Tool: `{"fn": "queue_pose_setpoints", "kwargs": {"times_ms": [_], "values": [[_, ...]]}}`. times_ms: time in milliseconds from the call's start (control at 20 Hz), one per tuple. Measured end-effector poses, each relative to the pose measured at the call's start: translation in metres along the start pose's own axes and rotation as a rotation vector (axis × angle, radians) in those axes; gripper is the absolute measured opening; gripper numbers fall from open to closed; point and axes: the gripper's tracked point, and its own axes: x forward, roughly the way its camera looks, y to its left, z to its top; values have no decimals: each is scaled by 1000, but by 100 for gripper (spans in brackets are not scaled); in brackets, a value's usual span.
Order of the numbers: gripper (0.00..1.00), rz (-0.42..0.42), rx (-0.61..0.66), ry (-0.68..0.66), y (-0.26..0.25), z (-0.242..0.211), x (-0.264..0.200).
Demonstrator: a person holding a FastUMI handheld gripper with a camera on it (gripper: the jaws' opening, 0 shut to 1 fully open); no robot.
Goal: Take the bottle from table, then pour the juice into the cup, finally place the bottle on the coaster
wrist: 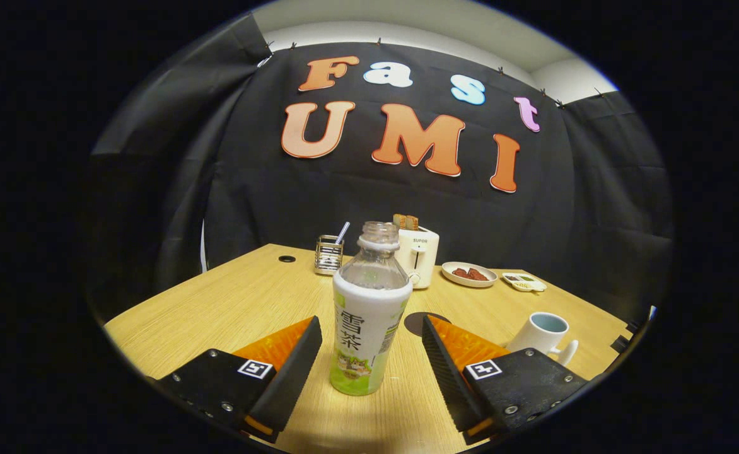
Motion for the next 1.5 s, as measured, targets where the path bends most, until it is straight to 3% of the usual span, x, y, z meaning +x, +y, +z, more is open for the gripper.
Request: {"fn": "queue_pose_setpoints", "kwargs": {"times_ms": [500, 950, 1050, 1150, 1500], "values": [[95, 19, -43, 43, 7, -21, 30], [88, 53, -21, 37, 16, -27, 38], [85, 45, -17, 40, 13, -31, 40], [71, 54, 18, 39, 12, -30, 41], [60, 113, 99, 54, 19, -29, 39]]}}
